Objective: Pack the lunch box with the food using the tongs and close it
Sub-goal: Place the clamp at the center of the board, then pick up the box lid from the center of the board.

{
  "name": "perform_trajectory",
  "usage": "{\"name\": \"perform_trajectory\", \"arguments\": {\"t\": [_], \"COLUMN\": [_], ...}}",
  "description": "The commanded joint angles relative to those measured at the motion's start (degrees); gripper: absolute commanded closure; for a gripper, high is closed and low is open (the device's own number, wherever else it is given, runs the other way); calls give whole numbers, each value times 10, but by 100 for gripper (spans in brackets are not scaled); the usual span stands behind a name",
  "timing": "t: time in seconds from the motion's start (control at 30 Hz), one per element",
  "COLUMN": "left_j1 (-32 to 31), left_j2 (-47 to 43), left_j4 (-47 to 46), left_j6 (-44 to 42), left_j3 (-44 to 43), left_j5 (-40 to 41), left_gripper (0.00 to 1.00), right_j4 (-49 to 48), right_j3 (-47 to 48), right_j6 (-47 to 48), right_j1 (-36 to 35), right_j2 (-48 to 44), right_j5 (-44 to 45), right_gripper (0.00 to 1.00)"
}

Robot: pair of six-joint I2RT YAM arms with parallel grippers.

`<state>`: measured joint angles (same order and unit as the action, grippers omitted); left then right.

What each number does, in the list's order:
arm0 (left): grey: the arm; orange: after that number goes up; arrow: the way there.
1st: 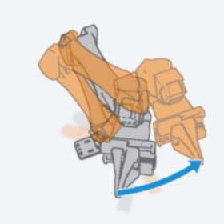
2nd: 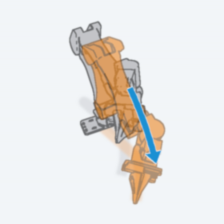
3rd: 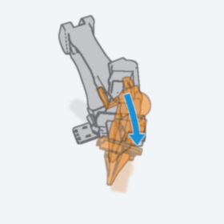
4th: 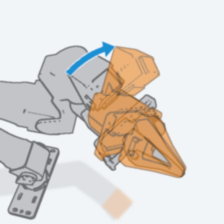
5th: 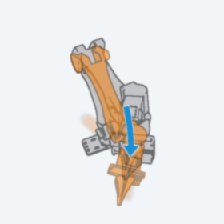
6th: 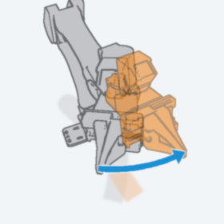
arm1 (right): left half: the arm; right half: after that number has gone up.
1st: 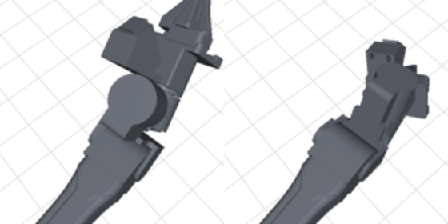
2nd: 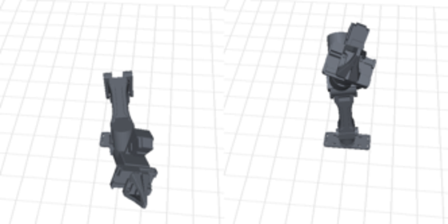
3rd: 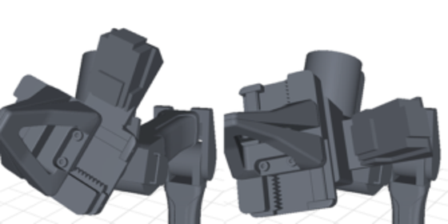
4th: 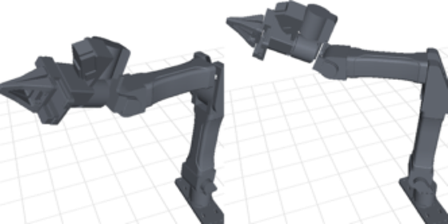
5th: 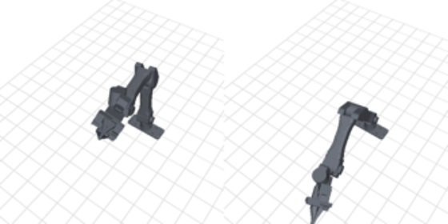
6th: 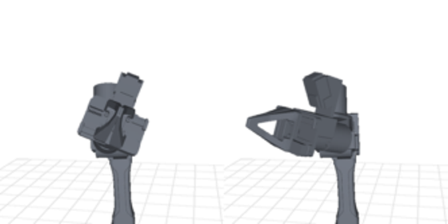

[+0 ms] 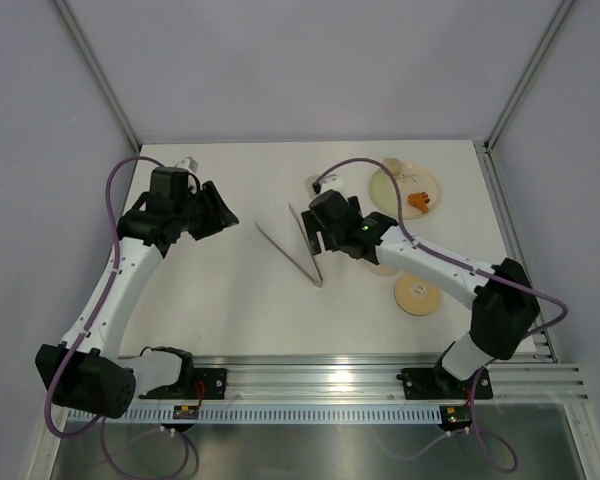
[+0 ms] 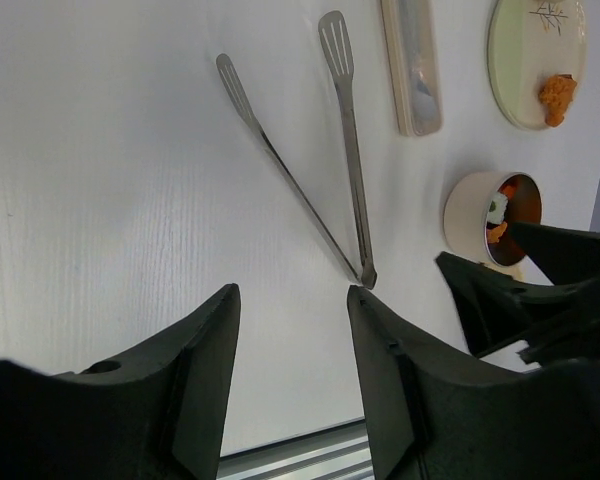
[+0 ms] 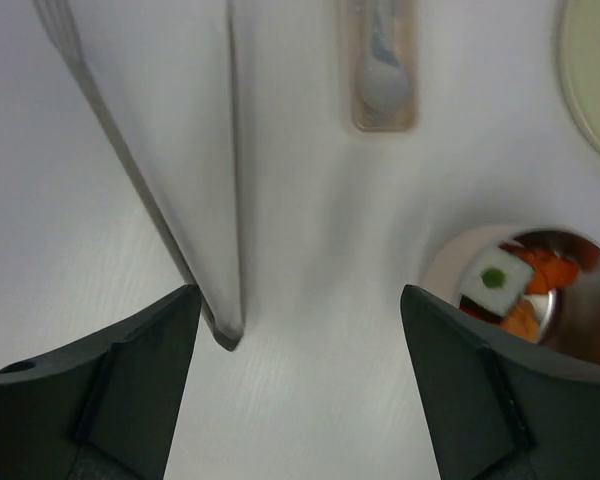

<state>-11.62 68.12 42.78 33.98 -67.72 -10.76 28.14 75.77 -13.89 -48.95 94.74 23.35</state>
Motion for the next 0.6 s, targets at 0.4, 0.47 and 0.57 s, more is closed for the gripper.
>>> {"name": "perform_trajectory", "arguments": {"t": [0.4,0.47,0.57], "left_j1": [-27,-32,-39], "left_j2": [18,26,31], "left_j4": [-32,-31,-32], "left_j6": [-25,-25,-25], "left_j3": [0,-5,-9], "left_j5": [26,28,28], "left_gripper": [49,49,49], "right_j4": [261,262,251], "right_j3": [-214,-229,-245], "right_j6": [-299,-309,-318], "right_j1": [196,197,197], "right_j2": [-272,-262,-237], "right_j5": [-41,-64,-81], "right_gripper": [34,35,42]}}
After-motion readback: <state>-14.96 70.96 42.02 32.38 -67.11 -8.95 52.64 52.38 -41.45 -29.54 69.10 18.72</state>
